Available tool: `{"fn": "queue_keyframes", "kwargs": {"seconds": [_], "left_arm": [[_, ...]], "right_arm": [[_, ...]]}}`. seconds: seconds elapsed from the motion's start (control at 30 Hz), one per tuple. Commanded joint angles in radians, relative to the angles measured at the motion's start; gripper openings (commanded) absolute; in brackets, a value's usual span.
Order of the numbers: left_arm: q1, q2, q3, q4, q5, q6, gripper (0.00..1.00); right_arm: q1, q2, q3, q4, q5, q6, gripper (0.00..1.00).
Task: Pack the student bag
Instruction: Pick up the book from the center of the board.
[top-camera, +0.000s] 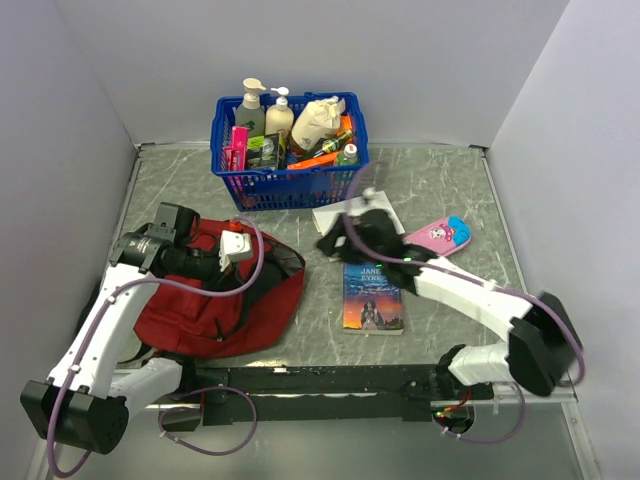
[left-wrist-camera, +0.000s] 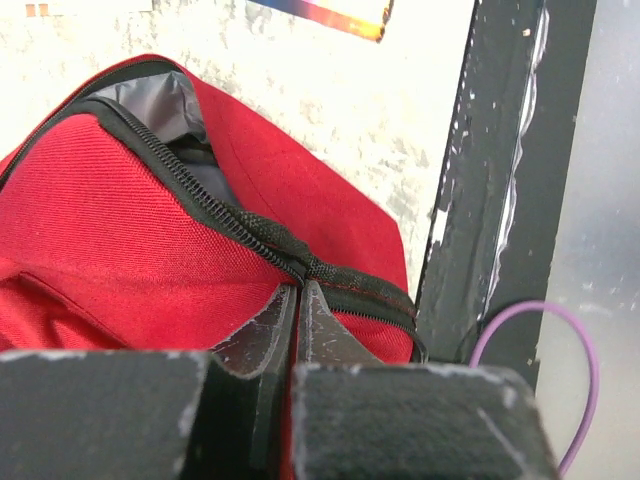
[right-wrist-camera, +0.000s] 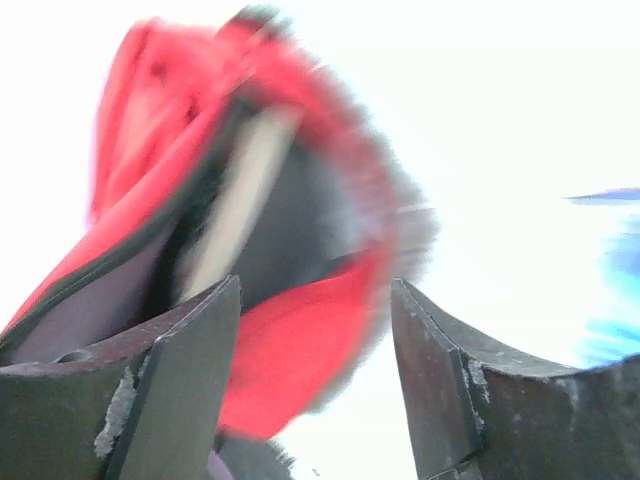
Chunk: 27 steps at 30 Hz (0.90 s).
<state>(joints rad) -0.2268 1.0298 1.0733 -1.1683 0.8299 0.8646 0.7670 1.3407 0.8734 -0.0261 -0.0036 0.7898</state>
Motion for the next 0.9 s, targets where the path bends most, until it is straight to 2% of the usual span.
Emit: {"fn": "queue_keyframes", "kwargs": {"seconds": [0.0, 0.03, 0.13, 0.27, 0.33, 0.67, 0.87], "left_arm": [[-0.023, 0.013, -0.024, 0.13, 0.054, -0.098, 0.01], [-0.025, 0.013, -0.026, 0.137, 0.049, -0.101, 0.01], [-0.028, 0.019, -0.027, 0.134, 0.043, -0.084, 0.01], [-0.029, 0.023, -0.021, 0.121, 0.041, -0.062, 0.01], [-0.031, 0.016, -0.016, 0.121, 0.044, -0.061, 0.01], [-0.032, -0.014, -0.026, 0.142, 0.057, -0.075, 0.01], [-0.034, -0.016, -0.023, 0.15, 0.055, -0.078, 0.01]], "right_arm": [[-0.167, -0.132, -0.103, -0.234, 0.112, 0.008, 0.74], [-0.237, -0.146, -0.131, -0.257, 0.119, 0.017, 0.75], [-0.331, -0.198, -0.168, -0.353, 0.165, 0.043, 0.79], [-0.385, -0.247, -0.149, -0.494, 0.276, 0.043, 0.8], [-0.4, -0.241, -0.149, -0.532, 0.274, 0.037, 0.81], [-0.414, -0.126, -0.287, -0.358, 0.082, 0.065, 0.76], [-0.354, -0.083, -0.307, -0.281, 0.016, 0.066, 0.71]]}}
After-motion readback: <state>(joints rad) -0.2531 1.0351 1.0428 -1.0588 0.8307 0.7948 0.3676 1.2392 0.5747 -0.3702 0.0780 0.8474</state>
